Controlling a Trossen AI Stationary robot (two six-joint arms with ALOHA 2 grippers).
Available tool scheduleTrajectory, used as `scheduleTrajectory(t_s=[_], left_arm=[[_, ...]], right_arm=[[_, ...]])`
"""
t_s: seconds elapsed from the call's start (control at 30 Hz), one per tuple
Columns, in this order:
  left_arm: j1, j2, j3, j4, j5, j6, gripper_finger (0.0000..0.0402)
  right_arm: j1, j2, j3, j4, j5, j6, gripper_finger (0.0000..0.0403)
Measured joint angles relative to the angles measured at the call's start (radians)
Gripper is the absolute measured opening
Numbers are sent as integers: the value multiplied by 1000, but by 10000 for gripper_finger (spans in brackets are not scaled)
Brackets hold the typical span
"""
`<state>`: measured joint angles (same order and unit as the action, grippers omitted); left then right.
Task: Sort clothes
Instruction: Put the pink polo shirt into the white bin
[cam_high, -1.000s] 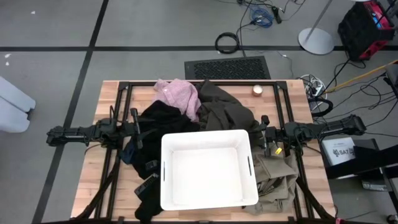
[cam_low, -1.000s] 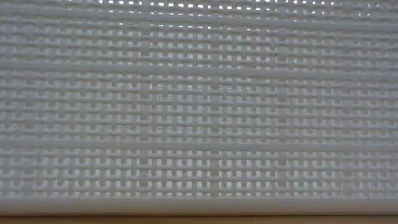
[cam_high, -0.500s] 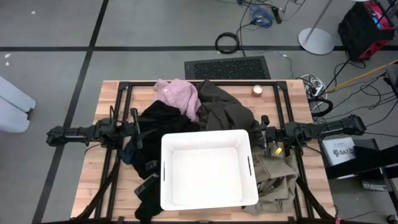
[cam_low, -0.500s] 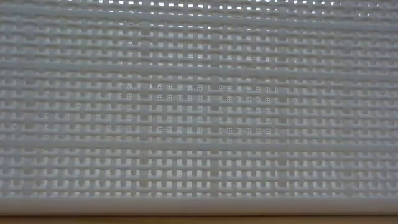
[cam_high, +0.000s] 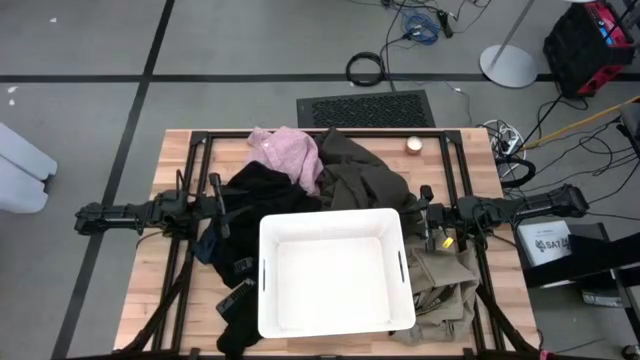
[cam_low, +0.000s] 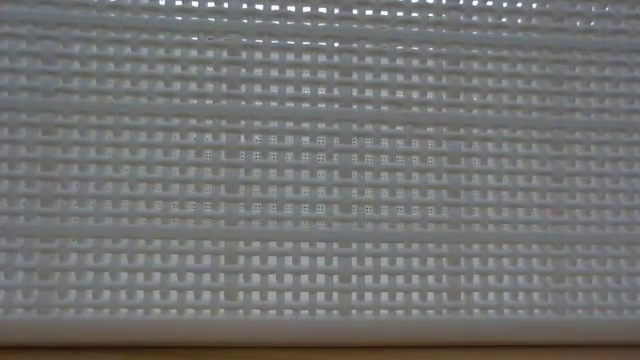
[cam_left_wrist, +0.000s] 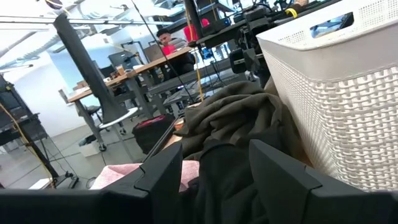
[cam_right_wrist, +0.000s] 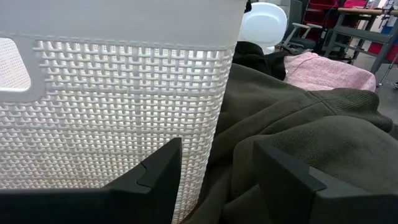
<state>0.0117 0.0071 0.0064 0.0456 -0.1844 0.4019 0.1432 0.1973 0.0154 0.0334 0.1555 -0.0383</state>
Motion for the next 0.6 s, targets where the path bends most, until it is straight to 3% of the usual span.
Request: scheduleTrajectory(t_s=[0.13, 0.3, 0.6], left_arm=[[0, 0, 0, 0, 0, -35, 196], [0, 0, 0, -2, 27, -324, 196], [0, 0, 0, 85, 35, -659, 196]], right_arm=[[0, 0, 0, 0, 1, -3, 185], [0, 0, 0, 0, 3, -6, 185], [0, 0, 0, 108, 1, 30, 185]])
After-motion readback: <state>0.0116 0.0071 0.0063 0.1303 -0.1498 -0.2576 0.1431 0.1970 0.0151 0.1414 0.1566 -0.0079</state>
